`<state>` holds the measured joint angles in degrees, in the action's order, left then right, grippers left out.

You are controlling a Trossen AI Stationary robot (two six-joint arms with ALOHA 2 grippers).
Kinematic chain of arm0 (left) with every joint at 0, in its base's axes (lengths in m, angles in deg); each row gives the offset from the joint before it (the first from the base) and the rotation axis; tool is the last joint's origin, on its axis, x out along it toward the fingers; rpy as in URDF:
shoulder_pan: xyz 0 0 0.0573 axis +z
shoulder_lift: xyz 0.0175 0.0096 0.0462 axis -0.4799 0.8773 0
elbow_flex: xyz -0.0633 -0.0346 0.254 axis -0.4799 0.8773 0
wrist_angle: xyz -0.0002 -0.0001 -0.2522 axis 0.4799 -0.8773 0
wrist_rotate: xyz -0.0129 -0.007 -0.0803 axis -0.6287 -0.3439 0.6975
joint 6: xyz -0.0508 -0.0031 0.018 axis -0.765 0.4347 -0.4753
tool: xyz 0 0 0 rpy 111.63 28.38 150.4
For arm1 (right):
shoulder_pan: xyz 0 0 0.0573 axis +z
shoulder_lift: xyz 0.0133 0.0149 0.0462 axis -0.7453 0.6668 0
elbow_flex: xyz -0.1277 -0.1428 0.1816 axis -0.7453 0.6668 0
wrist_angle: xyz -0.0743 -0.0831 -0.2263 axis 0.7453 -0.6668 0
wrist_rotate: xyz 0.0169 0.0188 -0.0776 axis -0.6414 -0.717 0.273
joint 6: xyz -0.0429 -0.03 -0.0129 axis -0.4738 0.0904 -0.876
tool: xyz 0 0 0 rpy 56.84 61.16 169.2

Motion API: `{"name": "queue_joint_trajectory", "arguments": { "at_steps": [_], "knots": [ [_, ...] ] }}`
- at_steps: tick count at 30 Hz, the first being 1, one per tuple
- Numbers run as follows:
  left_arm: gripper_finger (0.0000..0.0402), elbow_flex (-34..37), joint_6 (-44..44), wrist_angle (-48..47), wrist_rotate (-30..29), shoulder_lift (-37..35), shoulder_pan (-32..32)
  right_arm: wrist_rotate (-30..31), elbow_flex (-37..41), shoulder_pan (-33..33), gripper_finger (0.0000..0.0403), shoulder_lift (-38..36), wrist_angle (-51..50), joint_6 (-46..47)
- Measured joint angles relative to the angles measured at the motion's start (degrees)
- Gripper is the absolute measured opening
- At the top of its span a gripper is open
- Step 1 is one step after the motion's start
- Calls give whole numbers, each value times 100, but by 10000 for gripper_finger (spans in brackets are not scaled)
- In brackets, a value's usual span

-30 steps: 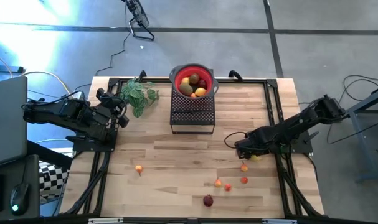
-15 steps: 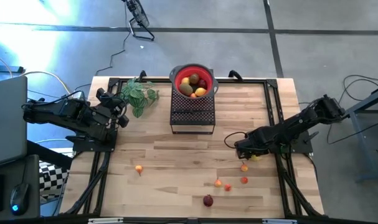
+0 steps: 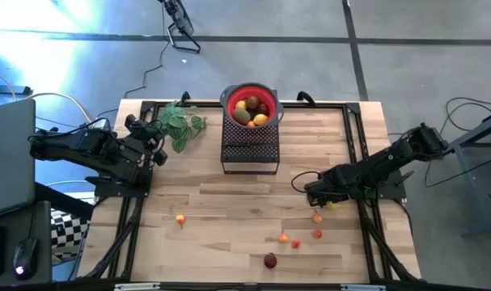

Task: Pick & Place Fruit
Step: Put the lemon into the red strainer bowl

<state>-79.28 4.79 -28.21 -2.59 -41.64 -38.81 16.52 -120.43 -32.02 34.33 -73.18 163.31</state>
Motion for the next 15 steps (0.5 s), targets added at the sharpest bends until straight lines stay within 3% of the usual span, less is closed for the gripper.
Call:
{"name": "queue_joint_trajectory", "arguments": {
  "at_steps": [15],
  "knots": [
    [0, 0, 24, 0, 2, -2, 0, -235, 0, -2, 216, 0, 345, -110]
  ]
}}
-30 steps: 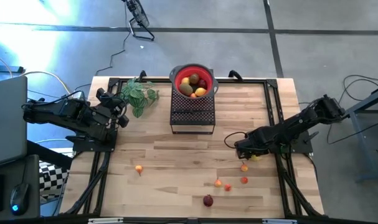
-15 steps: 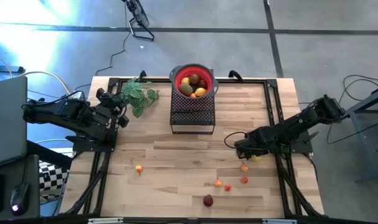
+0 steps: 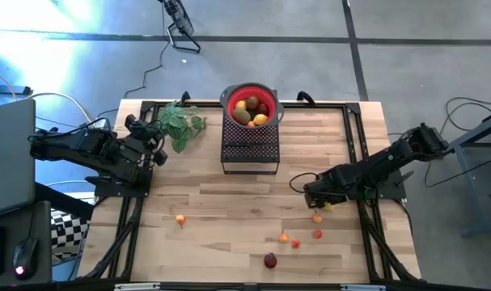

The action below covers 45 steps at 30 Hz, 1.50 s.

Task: Pick & Place Fruit
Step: Put the lemon into the red strainer bowl

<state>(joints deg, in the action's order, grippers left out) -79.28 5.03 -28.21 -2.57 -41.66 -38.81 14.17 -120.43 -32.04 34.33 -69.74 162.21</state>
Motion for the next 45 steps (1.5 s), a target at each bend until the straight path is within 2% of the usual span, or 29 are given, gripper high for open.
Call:
{"name": "queue_joint_trajectory", "arguments": {
  "at_steps": [5, 23, 28, 33, 41, 45],
  "knots": [
    [0, 0, -2, 0, -1, 2, 0, 174, 0, 0, 228, 0, 68, -15],
    [0, -2, -2, 0, 0, 0, 0, 467, 0, 0, 123, 0, 297, -187],
    [0, -2, -2, -2, 0, 1, 0, 689, 0, -32, 124, 0, 296, -185],
    [0, 0, -4, -2, 0, 2, 2, 447, 0, -210, 133, -12, 267, -332],
    [0, -1, -6, -2, 62, 0, 2, 851, 0, -456, 114, -449, -48, -498],
    [0, -1, -10, -2, 113, 2, 2, 786, 0, -571, 98, -858, -133, -612]
  ]
}}
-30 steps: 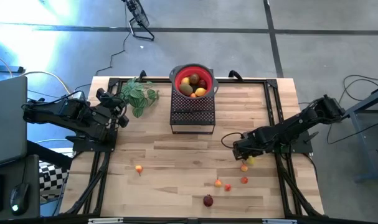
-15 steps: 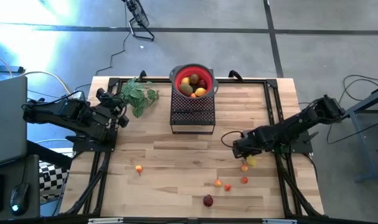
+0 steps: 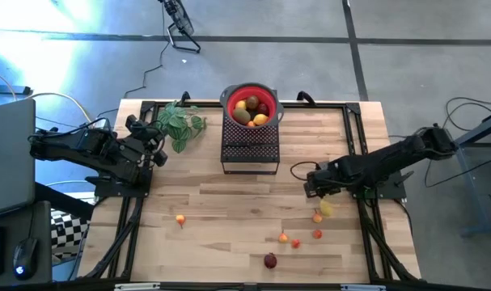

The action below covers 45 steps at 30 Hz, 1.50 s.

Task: Pick & Place Fruit
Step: Put the lemon into the red strainer bowl

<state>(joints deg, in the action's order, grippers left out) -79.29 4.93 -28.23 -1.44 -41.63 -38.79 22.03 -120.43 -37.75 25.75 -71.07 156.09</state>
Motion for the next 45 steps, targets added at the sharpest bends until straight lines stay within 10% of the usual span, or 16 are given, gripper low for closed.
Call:
{"name": "queue_joint_trajectory", "arguments": {
  "at_steps": [25, 45],
  "knots": [
    [0, -1, -14, 2, -2, -2, 0, -2154, 0, 5, 91, -838, -175, 84],
    [0, 1, -17, 4, 77, -2, 0, -1529, 0, 7, 112, -800, -287, -337]
  ]
}}
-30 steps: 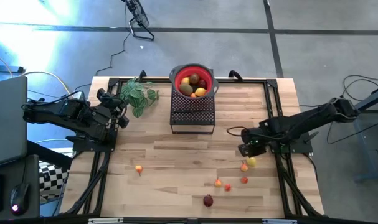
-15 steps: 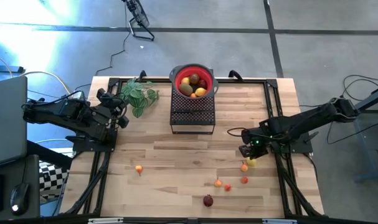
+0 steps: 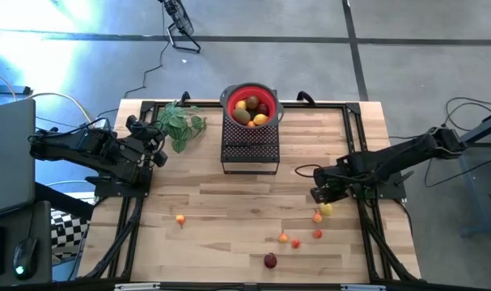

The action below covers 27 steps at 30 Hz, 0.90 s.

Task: Pick & Place Fruit
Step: Put the lemon into the red strainer bowl

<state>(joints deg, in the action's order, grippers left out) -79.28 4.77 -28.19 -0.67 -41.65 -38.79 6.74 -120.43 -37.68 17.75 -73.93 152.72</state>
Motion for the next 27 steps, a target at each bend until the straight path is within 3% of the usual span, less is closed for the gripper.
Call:
{"name": "queue_joint_trajectory", "arguments": {
  "at_steps": [12, 16, 27],
  "knots": [
    [0, -1, -7, -1, 103, 1, -1, 129, 0, 291, 267, 498, -60, 40],
    [0, 0, -9, -2, 105, 2, 0, 134, 0, 455, 279, 750, -1, 58],
    [0, -1, -4, -2, 107, 0, -2, 353, 0, 612, 264, 1267, 430, 125]
  ]
}}
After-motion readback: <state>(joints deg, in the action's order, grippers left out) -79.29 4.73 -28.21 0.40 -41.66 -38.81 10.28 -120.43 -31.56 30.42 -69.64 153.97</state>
